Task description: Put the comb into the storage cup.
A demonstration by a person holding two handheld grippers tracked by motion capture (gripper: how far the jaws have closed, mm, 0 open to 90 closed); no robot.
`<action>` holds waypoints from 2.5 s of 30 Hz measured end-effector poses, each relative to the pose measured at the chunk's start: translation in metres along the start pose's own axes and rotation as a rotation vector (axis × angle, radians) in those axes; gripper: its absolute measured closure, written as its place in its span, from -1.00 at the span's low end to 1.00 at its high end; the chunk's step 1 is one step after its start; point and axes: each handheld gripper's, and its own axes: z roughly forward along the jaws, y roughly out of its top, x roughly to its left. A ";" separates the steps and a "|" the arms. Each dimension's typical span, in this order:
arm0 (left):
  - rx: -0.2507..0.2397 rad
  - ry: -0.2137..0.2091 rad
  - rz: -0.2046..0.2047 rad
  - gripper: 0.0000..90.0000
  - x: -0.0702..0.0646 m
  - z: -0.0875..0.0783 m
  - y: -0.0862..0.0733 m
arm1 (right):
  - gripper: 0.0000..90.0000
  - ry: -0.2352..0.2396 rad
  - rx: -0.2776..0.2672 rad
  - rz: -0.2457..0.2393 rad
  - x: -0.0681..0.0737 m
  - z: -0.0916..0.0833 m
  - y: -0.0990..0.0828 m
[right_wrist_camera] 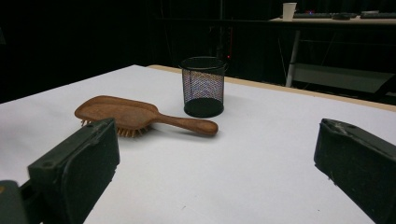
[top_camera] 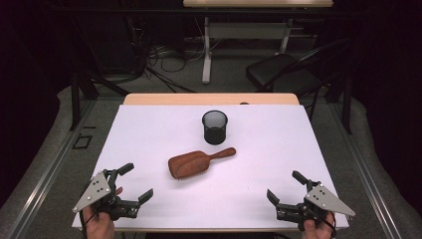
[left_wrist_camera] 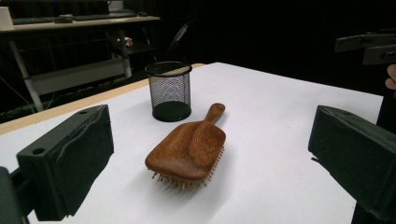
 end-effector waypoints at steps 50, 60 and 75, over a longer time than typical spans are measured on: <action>0.297 0.086 -0.217 -0.99 0.019 0.032 -0.023 | -0.93 -0.022 0.102 0.026 -0.007 0.014 -0.014; 0.339 0.147 -0.247 -0.73 0.025 0.039 -0.014 | -0.93 -0.019 0.113 0.034 -0.007 0.015 -0.015; 0.342 0.096 -0.250 -0.38 0.023 0.068 0.018 | -0.93 -0.030 0.116 0.033 -0.008 0.016 -0.016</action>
